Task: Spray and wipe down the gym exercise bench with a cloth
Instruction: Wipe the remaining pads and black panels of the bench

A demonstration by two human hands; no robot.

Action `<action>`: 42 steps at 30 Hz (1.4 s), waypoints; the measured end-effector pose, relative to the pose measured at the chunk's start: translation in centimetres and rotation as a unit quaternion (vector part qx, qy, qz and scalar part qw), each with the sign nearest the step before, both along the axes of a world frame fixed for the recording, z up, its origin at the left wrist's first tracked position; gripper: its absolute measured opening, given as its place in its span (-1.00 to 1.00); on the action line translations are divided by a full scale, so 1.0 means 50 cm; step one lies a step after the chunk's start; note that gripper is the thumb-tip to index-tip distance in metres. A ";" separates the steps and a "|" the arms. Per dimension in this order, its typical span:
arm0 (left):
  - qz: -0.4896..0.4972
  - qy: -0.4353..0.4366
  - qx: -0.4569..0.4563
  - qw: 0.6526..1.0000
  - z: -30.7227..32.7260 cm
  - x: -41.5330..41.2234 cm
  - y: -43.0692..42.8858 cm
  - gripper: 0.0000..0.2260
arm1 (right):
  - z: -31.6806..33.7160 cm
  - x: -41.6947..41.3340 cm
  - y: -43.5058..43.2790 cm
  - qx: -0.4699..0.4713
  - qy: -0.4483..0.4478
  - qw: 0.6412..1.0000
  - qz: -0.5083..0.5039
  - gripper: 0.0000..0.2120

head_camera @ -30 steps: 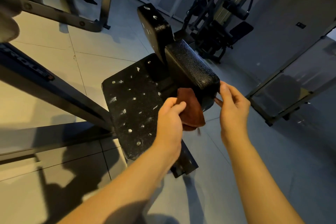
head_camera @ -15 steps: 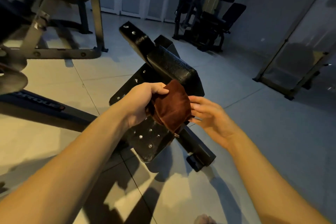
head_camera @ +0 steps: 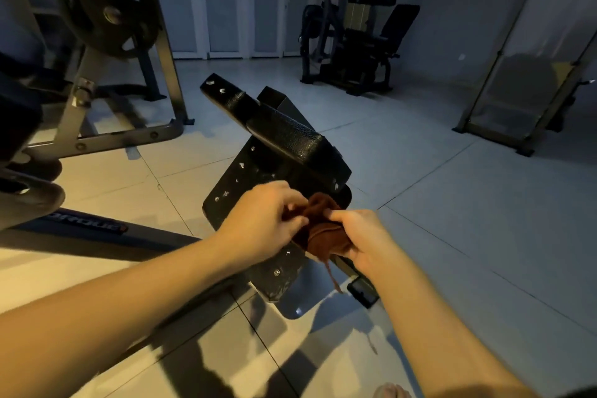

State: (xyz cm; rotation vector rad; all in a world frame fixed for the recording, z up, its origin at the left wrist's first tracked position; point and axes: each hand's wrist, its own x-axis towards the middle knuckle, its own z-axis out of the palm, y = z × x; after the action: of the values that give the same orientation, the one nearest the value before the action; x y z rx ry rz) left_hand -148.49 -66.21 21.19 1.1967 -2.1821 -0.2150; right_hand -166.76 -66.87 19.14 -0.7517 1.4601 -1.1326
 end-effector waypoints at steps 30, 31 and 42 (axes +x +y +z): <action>0.010 -0.041 -0.100 0.994 0.051 0.056 -0.191 -0.31 | -0.081 -0.019 -0.117 -0.141 0.082 0.962 -0.217 -0.85; 0.014 -0.034 -0.099 0.994 0.046 0.052 -0.192 -0.32 | -0.078 -0.014 -0.120 -0.149 0.086 0.960 -0.221 -0.84; 0.034 0.000 -0.112 0.993 0.042 0.038 -0.195 -0.43 | -0.065 0.013 -0.125 -0.235 0.192 0.922 -0.238 -0.87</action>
State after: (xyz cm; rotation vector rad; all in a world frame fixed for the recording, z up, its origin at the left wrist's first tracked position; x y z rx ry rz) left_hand -146.57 -75.97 23.31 1.1412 -2.0977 0.0571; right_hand -166.10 -73.15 15.90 -1.0226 1.7798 -1.8315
